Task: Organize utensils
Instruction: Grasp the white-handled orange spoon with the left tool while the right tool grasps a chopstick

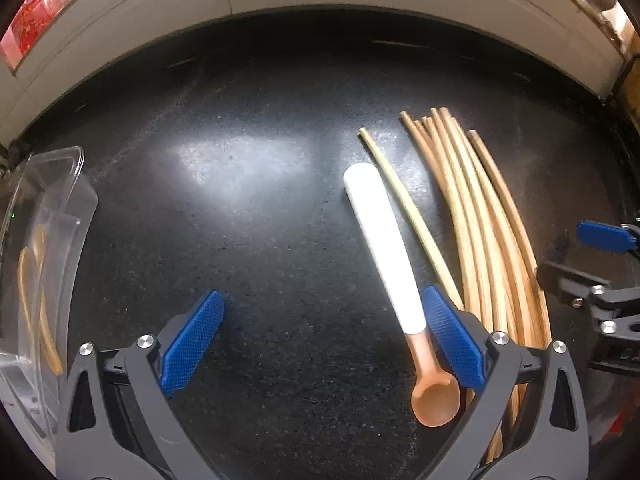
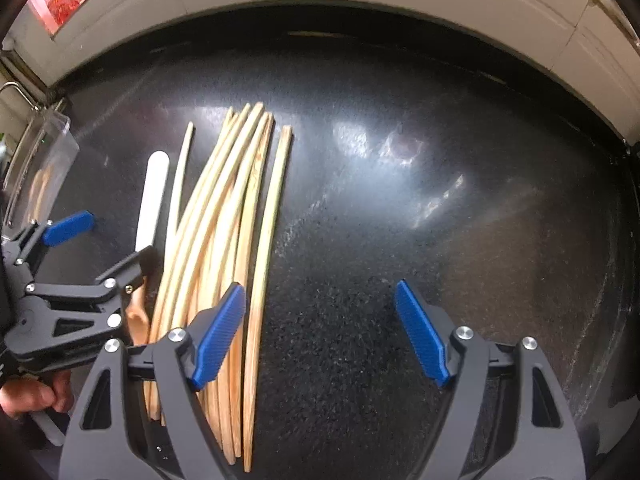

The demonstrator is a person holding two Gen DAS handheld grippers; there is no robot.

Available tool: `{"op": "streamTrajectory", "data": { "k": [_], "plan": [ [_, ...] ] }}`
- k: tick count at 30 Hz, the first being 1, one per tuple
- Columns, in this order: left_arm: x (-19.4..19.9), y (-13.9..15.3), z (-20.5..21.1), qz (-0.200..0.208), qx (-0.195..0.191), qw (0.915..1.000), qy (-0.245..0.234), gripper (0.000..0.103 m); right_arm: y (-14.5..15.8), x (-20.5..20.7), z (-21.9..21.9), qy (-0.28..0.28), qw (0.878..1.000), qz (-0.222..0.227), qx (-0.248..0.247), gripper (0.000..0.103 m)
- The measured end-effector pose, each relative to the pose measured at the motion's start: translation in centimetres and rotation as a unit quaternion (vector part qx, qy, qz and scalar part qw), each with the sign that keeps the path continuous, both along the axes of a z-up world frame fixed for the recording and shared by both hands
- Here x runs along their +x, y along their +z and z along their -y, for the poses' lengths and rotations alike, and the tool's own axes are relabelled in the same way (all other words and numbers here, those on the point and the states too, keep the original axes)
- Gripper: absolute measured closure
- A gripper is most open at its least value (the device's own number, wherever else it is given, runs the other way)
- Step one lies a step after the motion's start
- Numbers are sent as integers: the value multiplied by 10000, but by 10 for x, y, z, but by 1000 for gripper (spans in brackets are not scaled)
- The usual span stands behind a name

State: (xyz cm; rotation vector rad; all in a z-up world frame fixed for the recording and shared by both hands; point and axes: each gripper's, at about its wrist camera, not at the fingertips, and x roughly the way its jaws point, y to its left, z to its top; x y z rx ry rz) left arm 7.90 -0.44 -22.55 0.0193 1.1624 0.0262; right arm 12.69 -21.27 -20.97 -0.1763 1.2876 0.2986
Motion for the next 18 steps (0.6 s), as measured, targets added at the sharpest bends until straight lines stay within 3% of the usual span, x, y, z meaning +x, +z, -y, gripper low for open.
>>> {"op": "streamTrajectory", "data": {
  "k": [5, 8, 10, 12, 16, 18],
  "plan": [
    [-18, 3, 9, 216, 13, 9997, 61, 6, -3, -7, -3, 169, 9993, 308, -142, 32],
    [-25, 3, 10, 314, 22, 9995, 48, 9, 0, -10, -1, 250, 9986, 451, -78, 54],
    [-21, 7, 22, 386, 33, 9992, -30, 21, 2, -10, -2, 274, 9987, 436, -55, 80],
    [-18, 9, 29, 458, 28, 9988, -177, 49, 2, -10, -4, 315, 9987, 389, -26, 91],
    [-16, 12, 42, 507, 4, 9981, -360, 82, 3, -8, -4, 298, 9992, 284, -21, 95],
    [-13, 13, 40, 465, 16, 9984, -310, 88, 4, -4, -1, 164, 9997, 164, 102, 96]
  ]
}}
